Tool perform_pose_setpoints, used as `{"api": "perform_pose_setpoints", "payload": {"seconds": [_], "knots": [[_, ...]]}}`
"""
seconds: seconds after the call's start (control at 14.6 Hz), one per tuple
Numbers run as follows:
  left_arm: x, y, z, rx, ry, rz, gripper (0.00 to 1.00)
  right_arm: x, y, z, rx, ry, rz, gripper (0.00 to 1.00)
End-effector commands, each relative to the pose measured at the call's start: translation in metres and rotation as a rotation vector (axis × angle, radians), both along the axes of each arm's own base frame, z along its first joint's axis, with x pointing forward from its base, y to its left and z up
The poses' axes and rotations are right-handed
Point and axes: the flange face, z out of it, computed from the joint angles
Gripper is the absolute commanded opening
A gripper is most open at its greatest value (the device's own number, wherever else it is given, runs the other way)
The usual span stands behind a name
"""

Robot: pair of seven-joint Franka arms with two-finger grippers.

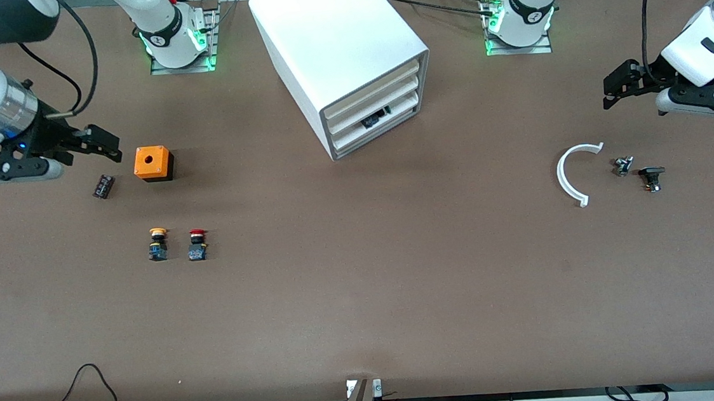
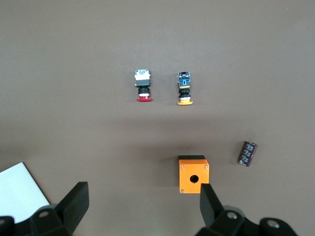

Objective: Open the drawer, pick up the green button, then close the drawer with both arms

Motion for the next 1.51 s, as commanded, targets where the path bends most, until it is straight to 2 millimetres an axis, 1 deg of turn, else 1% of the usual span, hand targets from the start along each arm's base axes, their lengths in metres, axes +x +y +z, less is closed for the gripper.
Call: {"api": "perform_pose_setpoints", "payload": {"seconds": [0.0,0.14,0.34,0.48,0.69,0.76,0.82,0.89,0.96,1.17,1.24,1.44], "knots": [[-0.003,-0.001,0.008,0.026,0.001,0.007,1.0,0.009,0.015,-0.01,0.025,-0.005,0.029,1.0],[-0.003,-0.001,0.008,0.026,0.001,0.007,1.0,0.02,0.018,-0.028,0.03,-0.007,0.034,1.0],[-0.003,0.0,0.008,0.026,0.001,0.007,1.0,0.042,0.034,-0.039,0.036,-0.005,0.06,1.0],[-0.003,0.0,0.008,0.026,0.001,0.009,1.0,0.056,0.054,-0.041,0.032,-0.002,0.091,1.0],[-0.003,0.0,0.008,0.026,0.001,0.009,1.0,0.077,0.062,-0.043,0.048,-0.015,0.097,1.0],[-0.003,0.0,0.008,0.026,0.001,0.009,1.0,0.084,0.066,-0.041,0.049,-0.024,0.104,1.0],[-0.003,0.0,0.008,0.026,0.001,0.009,1.0,0.087,0.067,-0.037,0.05,-0.029,0.108,1.0],[-0.003,0.0,0.008,0.026,0.001,0.009,1.0,0.09,0.068,-0.039,0.05,-0.02,0.108,1.0],[-0.003,0.0,0.008,0.026,0.001,0.009,1.0,0.091,0.073,-0.033,0.054,-0.03,0.114,1.0],[-0.003,0.0,0.008,0.026,0.001,0.009,1.0,0.097,0.091,-0.031,0.061,-0.041,0.117,1.0],[-0.002,0.0,0.007,0.026,0.003,0.009,1.0,0.099,0.1,-0.028,0.063,-0.05,0.106,1.0],[-0.003,0.0,0.008,0.026,0.001,0.009,1.0,0.102,0.113,-0.025,0.068,-0.057,0.069,1.0]]}}
